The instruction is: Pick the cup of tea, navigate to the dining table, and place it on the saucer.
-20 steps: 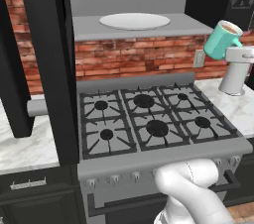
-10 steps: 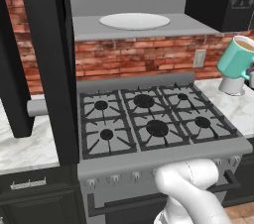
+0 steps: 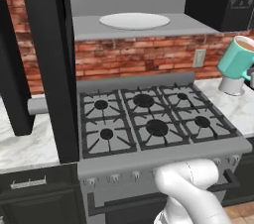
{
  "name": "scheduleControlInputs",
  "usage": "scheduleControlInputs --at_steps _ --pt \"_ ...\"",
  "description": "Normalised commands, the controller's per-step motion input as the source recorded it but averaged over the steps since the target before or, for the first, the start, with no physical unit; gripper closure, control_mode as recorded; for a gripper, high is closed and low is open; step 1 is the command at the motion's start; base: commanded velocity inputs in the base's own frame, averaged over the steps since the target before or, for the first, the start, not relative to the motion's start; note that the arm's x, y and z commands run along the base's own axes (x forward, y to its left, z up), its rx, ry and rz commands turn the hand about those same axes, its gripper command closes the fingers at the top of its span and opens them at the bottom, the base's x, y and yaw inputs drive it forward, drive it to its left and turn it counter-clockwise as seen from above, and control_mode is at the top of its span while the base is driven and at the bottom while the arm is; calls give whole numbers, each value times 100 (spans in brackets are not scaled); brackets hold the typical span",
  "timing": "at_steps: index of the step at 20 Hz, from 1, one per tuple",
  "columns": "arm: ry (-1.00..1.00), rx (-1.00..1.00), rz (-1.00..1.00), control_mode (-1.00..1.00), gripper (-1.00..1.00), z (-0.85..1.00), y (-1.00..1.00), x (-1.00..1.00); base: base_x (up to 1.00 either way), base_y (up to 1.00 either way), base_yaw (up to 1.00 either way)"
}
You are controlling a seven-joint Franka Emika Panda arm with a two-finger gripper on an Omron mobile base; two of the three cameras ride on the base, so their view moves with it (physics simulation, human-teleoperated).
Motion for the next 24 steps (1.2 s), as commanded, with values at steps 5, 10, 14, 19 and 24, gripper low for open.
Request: scheduleControlInputs --at_steps 5,10,14,19,24 --pt "0 0 0 100 100 0 0 0 -100 0 0" --pt "0 0 0 100 100 0 0 0 -100 0 5" --pt "0 0 0 100 100 0 0 0 -93 4 29" --pt "0 0 0 100 100 0 0 0 -65 0 55" --pt "0 0 0 100 100 0 0 0 -12 -19 71"
